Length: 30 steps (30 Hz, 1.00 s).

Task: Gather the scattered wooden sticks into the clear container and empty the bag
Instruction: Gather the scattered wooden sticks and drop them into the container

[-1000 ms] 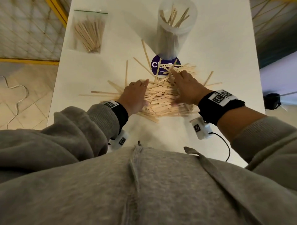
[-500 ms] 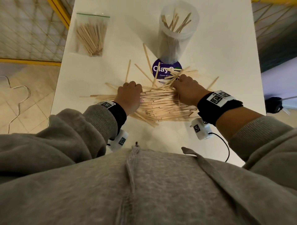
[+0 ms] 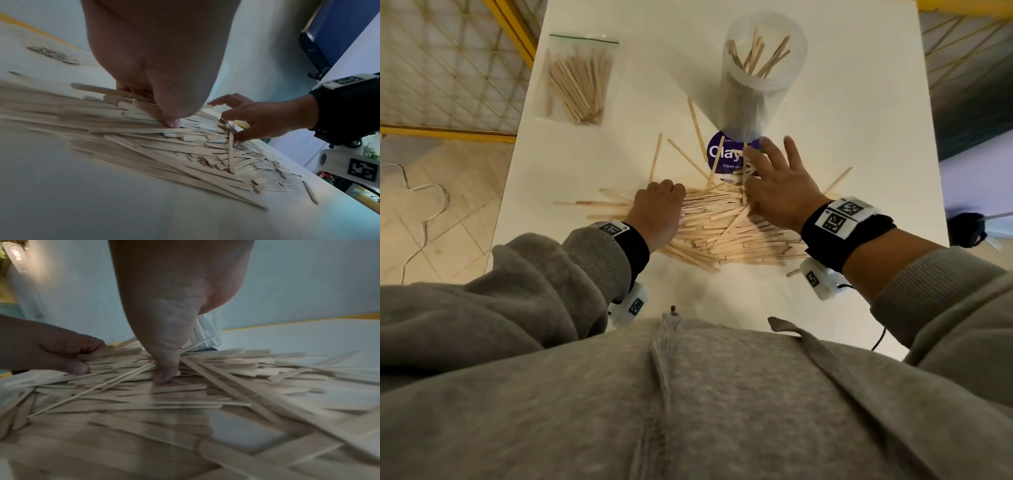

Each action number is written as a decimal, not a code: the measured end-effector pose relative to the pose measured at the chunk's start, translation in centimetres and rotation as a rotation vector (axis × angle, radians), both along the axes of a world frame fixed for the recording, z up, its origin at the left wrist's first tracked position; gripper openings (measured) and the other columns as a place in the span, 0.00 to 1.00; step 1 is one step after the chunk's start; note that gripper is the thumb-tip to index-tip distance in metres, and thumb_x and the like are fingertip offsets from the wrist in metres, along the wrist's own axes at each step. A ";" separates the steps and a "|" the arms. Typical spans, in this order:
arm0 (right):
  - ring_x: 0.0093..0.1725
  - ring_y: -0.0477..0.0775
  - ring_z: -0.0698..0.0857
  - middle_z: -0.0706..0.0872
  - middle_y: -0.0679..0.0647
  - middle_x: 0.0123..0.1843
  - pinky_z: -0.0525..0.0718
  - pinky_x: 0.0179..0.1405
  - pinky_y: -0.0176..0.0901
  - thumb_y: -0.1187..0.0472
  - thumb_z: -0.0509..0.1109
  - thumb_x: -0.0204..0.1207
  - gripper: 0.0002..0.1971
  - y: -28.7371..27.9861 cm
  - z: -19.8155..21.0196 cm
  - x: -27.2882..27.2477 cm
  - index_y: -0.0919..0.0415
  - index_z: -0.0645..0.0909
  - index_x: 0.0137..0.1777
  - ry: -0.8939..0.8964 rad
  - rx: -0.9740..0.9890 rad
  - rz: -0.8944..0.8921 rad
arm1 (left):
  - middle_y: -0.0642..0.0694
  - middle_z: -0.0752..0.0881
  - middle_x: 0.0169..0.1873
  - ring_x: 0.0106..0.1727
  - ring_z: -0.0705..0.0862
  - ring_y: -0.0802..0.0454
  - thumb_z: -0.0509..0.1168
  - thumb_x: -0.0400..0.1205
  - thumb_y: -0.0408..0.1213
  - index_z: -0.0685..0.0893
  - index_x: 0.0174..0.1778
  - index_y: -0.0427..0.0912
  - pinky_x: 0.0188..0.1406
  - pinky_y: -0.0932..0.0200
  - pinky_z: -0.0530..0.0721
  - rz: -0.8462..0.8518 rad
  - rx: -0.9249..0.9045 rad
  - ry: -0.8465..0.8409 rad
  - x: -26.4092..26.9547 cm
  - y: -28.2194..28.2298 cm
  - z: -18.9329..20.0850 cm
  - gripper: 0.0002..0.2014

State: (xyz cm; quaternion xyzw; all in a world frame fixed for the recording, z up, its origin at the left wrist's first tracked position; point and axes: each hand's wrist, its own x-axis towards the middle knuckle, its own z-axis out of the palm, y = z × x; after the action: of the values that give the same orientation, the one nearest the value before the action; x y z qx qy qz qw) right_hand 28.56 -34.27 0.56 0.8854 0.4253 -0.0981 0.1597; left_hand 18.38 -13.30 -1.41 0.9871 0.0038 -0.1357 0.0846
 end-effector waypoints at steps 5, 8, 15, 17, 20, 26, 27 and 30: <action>0.56 0.69 0.81 0.83 0.67 0.57 0.77 0.58 0.56 0.66 0.72 0.73 0.18 0.8 0.2 -0.4 0.67 0.77 0.62 0.212 0.159 0.007 | 0.36 0.78 0.59 0.59 0.77 0.35 0.61 0.82 0.36 0.74 0.66 0.34 0.55 0.42 0.75 0.021 -0.005 -0.011 -0.2 -0.1 0.1 0.17; 0.58 0.67 0.78 0.79 0.65 0.63 0.76 0.57 0.56 0.67 0.68 0.76 0.21 1.2 0.3 -0.4 0.64 0.72 0.68 0.322 0.242 -0.122 | 0.36 0.78 0.57 0.58 0.78 0.35 0.62 0.82 0.34 0.75 0.64 0.33 0.53 0.42 0.76 0.045 -0.017 -0.034 -0.3 -0.2 0.6 0.15; 0.54 0.69 0.79 0.78 0.66 0.56 0.80 0.52 0.58 0.63 0.68 0.76 0.10 0.4 1.4 0.6 0.64 0.76 0.56 0.313 0.262 -0.169 | 0.37 0.78 0.55 0.54 0.77 0.35 0.61 0.82 0.32 0.77 0.59 0.34 0.48 0.46 0.73 0.086 -0.062 -0.131 -0.2 0.8 2.4 0.10; 0.54 0.68 0.80 0.82 0.65 0.55 0.80 0.51 0.55 0.65 0.66 0.76 0.07 -0.1 2.0 0.8 0.62 0.76 0.53 0.332 0.273 -0.197 | 0.37 0.80 0.53 0.53 0.77 0.36 0.59 0.82 0.30 0.76 0.58 0.35 0.45 0.49 0.69 0.107 -0.078 -0.143 -0.3 1.2 2.7 0.09; 0.50 0.66 0.81 0.82 0.65 0.52 0.74 0.46 0.48 0.69 0.63 0.75 0.07 -0.8 2.6 0.8 0.57 0.72 0.48 0.373 0.302 -0.261 | 0.37 0.84 0.48 0.48 0.78 0.36 0.57 0.82 0.29 0.74 0.53 0.36 0.42 0.51 0.67 0.138 -0.119 -0.154 -0.4 1.6 3.1 0.05; 0.46 0.63 0.77 0.74 0.64 0.51 0.71 0.44 0.48 0.72 0.60 0.76 0.08 -1.3 3.0 0.8 0.63 0.71 0.53 0.468 0.446 -0.449 | 0.33 0.81 0.51 0.51 0.79 0.33 0.57 0.83 0.30 0.77 0.59 0.32 0.48 0.45 0.75 0.264 -0.302 -0.224 -0.6 1.8 2.9 0.11; 0.45 0.61 0.76 0.74 0.62 0.48 0.69 0.43 0.46 0.71 0.60 0.77 0.07 -1.2 3.2 0.8 0.60 0.69 0.51 0.482 0.482 -0.499 | 0.32 0.80 0.52 0.52 0.79 0.33 0.57 0.83 0.29 0.78 0.59 0.31 0.50 0.44 0.76 0.284 -0.342 -0.242 -0.5 1.8 2.9 0.11; 0.45 0.60 0.79 0.81 0.60 0.46 0.74 0.44 0.50 0.66 0.62 0.80 0.05 -0.4 3.4 0.7 0.58 0.69 0.52 0.592 0.647 -0.673 | 0.32 0.80 0.53 0.53 0.80 0.35 0.56 0.84 0.30 0.79 0.56 0.31 0.52 0.46 0.77 0.356 -0.454 -0.275 -0.2 1.4 3.1 0.09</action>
State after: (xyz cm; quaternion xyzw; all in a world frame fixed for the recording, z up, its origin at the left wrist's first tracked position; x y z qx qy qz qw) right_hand 29.22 -34.70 3.92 0.9111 0.1539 -0.2528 -0.2870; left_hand 18.14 -11.92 1.74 0.9360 0.1345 0.0185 0.3248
